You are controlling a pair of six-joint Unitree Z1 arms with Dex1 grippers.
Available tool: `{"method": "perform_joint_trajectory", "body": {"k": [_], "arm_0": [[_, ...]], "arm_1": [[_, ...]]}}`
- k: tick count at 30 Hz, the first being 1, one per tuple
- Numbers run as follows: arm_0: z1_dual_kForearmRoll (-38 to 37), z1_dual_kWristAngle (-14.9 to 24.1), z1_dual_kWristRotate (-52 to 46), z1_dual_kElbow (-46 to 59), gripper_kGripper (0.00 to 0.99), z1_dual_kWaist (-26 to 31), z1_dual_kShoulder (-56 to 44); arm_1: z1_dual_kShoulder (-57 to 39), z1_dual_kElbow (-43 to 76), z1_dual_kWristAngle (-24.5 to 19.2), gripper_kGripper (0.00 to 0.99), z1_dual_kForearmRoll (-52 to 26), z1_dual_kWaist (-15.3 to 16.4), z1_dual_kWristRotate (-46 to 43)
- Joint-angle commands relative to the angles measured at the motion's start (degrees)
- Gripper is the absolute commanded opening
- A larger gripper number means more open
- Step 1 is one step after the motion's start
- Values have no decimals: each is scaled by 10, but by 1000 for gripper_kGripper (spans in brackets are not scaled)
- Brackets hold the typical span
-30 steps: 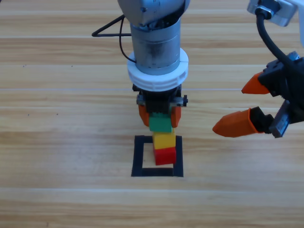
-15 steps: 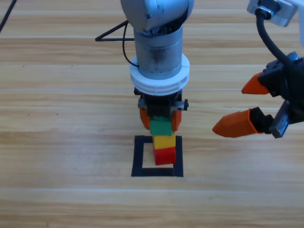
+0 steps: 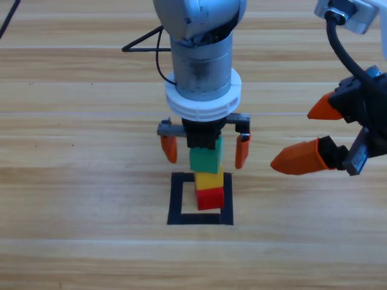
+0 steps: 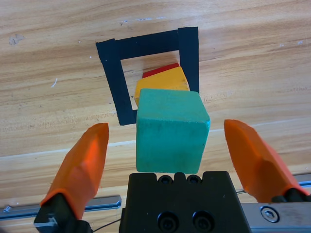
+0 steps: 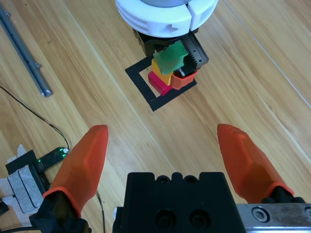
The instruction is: Stack the blocks in the rectangular block: red at the bottom, yellow in the middle, green on top
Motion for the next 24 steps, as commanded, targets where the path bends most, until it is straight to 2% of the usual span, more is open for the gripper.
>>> {"method": "perform_joint_trajectory", "body": {"k": [1,3,7,10,21,24], "arm_0": [[5,-1,3,14,985,-20,-18],[5,5,4,13,985,-24,-40],[5,50,-2,49,990,-27,-177],[5,58,17,76,990,-27,-234],[5,57,56,80,990,-34,-245],[2,64,84,74,990,-55,-245]], "arm_1": [[20,15,10,988,7,-10,-8],[21,17,12,988,7,-10,-10],[22,19,12,988,7,-10,-12],[22,18,12,988,7,-10,-12],[35,16,11,988,7,-10,-17],[39,15,11,988,8,-10,-19]]}}
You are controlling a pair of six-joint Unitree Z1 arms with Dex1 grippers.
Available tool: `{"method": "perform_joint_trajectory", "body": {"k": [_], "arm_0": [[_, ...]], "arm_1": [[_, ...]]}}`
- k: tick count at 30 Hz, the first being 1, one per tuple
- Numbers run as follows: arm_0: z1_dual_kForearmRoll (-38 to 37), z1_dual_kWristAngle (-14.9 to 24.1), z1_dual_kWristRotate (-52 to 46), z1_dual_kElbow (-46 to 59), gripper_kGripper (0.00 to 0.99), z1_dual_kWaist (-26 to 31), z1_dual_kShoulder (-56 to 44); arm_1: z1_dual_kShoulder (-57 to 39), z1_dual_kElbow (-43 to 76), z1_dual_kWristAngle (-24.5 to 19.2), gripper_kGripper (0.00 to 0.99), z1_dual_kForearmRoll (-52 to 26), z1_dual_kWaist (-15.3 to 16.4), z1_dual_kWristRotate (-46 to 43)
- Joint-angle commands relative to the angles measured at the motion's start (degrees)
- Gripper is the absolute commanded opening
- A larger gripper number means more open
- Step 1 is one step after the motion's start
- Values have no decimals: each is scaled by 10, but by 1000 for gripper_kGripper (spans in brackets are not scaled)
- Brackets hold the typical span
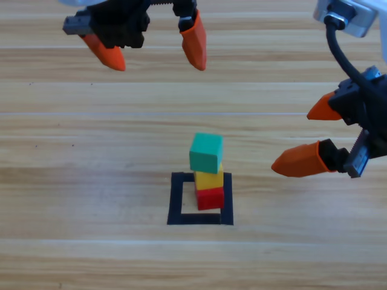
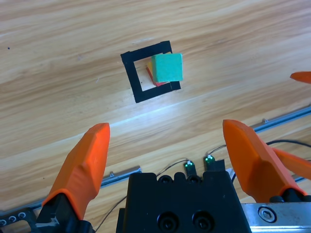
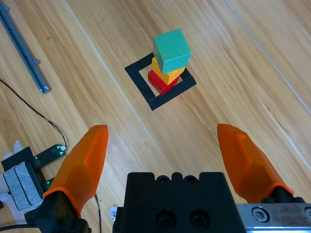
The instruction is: Stack the blocks in the rectangular block: red at the bottom, yellow in the middle, green on top
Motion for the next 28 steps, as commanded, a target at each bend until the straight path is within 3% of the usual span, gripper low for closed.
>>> {"method": "perform_joint_trajectory", "body": {"k": [1,7,28], "arm_0": [[2,17,39,-1,990,-46,19],[1,43,39,56,990,-92,1],[0,57,19,84,990,-94,-20]], "arm_1": [[41,13,10,988,7,-10,-4],[46,12,10,986,7,-10,-4],[43,14,8,988,11,-10,-4]]}}
